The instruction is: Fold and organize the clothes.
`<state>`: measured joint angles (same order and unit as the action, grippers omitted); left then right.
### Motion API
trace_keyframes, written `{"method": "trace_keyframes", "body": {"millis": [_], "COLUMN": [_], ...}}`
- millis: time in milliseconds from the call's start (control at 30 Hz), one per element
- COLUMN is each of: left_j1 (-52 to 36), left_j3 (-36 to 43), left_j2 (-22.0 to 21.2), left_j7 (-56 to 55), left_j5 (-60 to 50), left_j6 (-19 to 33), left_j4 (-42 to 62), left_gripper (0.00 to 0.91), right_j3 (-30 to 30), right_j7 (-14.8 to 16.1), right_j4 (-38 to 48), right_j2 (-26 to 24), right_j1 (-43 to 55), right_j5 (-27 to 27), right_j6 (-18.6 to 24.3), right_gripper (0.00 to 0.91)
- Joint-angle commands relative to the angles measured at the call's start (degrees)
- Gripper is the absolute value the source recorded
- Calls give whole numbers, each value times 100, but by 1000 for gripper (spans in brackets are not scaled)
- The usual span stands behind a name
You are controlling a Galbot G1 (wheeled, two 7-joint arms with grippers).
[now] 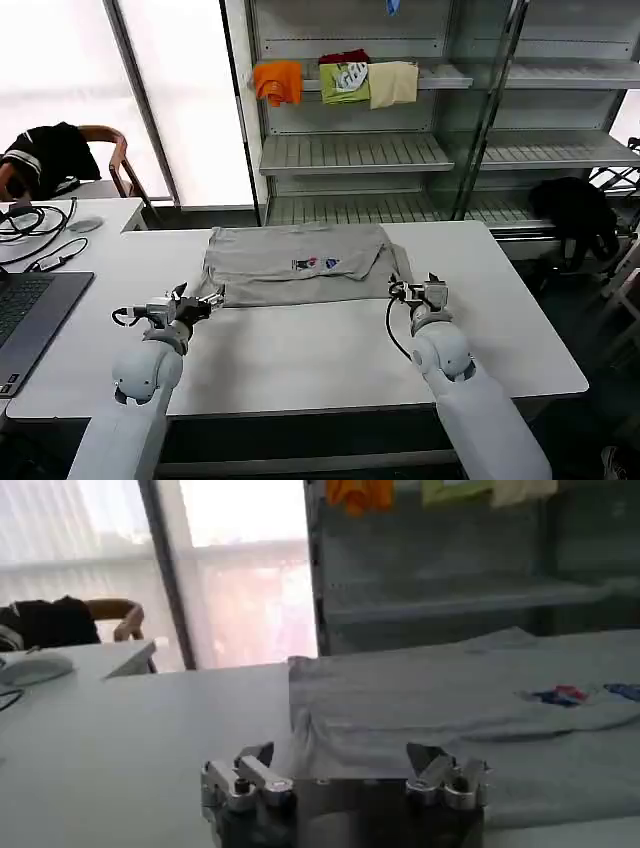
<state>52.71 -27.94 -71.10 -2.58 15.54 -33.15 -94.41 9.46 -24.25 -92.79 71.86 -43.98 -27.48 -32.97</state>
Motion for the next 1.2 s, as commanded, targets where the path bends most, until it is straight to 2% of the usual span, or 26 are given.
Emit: {"method": "trace_keyframes", "body": {"millis": [33, 200, 300, 367, 400, 433, 500, 533, 567, 633, 1200], "left_j1": [-96, -98, -97, -85, -81, -72, -49, -35, -13, 21, 224], "left_j3": [1, 24, 18, 21, 18, 8, 0, 1, 3, 5, 19], "left_j2": [-35, -39, -10, 41, 51, 75, 102, 111, 119, 120, 68], "left_j7": [15, 29, 28, 24, 25, 27, 30, 36, 45, 65, 151], "left_j5": [-79, -98, -106, -92, -88, -76, -64, -65, -64, -64, -57], "left_j6": [5, 5, 3, 1, 1, 1, 0, 1, 1, -1, 4], "left_j4": [430, 498, 517, 504, 500, 499, 491, 487, 474, 440, 344], "left_gripper": [907, 907, 867, 715, 494, 202, 111, 50, 50, 20, 20], "right_j3": [-15, -55, -75, -111, -125, -148, -166, -173, -184, -198, -97], "right_j7": [88, 123, 130, 142, 148, 160, 168, 178, 190, 210, 232], "right_j4": [250, 446, 535, 570, 577, 585, 593, 600, 602, 608, 317], "right_j2": [-26, 56, 94, 91, 87, 79, 77, 77, 74, 72, 52], "right_j1": [-33, 42, 54, 54, 54, 54, 50, 47, 41, 31, -202], "right_j5": [51, 97, 100, 110, 112, 112, 105, 103, 97, 85, -2], "right_j6": [-27, -28, -28, -27, -27, -27, -27, -28, -27, -26, -18], "right_gripper": [907, 907, 907, 877, 715, 514, 343, 40, 0, 0, 0]}}
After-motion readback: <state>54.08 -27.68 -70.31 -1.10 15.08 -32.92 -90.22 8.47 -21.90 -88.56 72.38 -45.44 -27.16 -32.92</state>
